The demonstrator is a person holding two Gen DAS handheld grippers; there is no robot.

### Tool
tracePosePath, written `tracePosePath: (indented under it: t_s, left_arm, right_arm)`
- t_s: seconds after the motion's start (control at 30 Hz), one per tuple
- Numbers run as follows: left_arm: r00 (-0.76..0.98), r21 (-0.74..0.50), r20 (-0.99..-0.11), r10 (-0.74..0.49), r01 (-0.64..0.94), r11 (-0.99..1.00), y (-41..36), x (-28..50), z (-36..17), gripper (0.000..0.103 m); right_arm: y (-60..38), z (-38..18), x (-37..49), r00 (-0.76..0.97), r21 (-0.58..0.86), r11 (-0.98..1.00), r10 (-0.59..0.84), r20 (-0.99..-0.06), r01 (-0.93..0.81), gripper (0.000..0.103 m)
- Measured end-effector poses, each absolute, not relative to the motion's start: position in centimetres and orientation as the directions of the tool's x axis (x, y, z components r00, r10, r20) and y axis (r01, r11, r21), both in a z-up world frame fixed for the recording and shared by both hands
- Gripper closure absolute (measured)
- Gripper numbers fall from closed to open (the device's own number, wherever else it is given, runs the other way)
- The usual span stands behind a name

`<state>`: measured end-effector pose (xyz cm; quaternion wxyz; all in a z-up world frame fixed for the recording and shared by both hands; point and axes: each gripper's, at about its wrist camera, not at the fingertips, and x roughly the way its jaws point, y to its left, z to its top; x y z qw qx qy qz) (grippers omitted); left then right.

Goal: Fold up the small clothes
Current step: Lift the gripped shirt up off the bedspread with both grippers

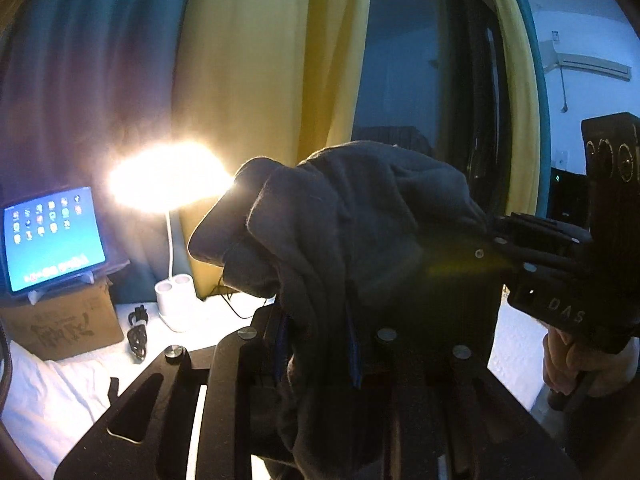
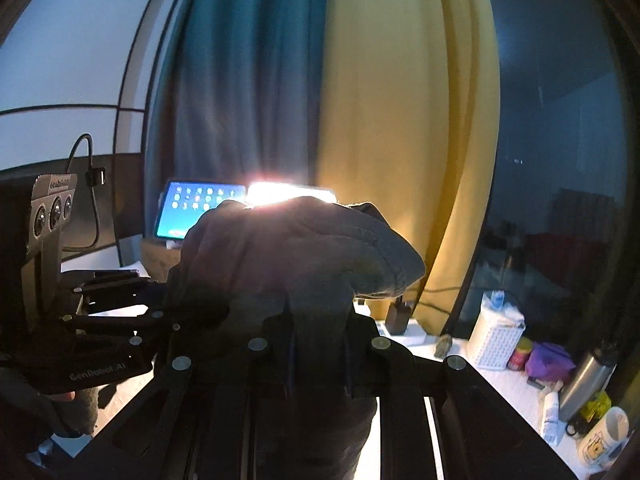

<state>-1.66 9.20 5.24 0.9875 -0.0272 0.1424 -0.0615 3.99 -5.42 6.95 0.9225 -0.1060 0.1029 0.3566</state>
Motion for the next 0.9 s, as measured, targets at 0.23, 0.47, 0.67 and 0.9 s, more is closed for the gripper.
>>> tracePosePath:
  t_s: [0.23,0.47,0.67,0.9]
  left_arm:
    - [0.97,-0.068,-0.224,-0.091,0.077,0.995,10.6,-3.8,6.4,0.081]
    - [0.983,-0.08,-0.182,-0.035,0.021,0.997,13.9,-6.9,6.8,0.081]
    - [0.983,-0.073,-0.181,0.042,-0.056,0.996,16.5,-10.2,6.4,0.081]
    - [0.973,-0.085,-0.204,0.11,-0.13,0.988,18.8,-13.2,5.4,0.081]
  right_arm:
    - [-4.0,9.3,1.6,0.714,-0.163,0.696,0.668,-0.21,-0.699,0.086]
    - [-1.3,10.8,-0.9,0.674,-0.203,0.643,0.714,-0.189,-0.738,0.086]
    - [1.7,11.3,-4.3,0.608,-0.21,0.574,0.774,-0.175,-0.791,0.086]
    - [4.9,10.5,-7.4,0.528,-0.185,0.498,0.826,-0.196,-0.847,0.086]
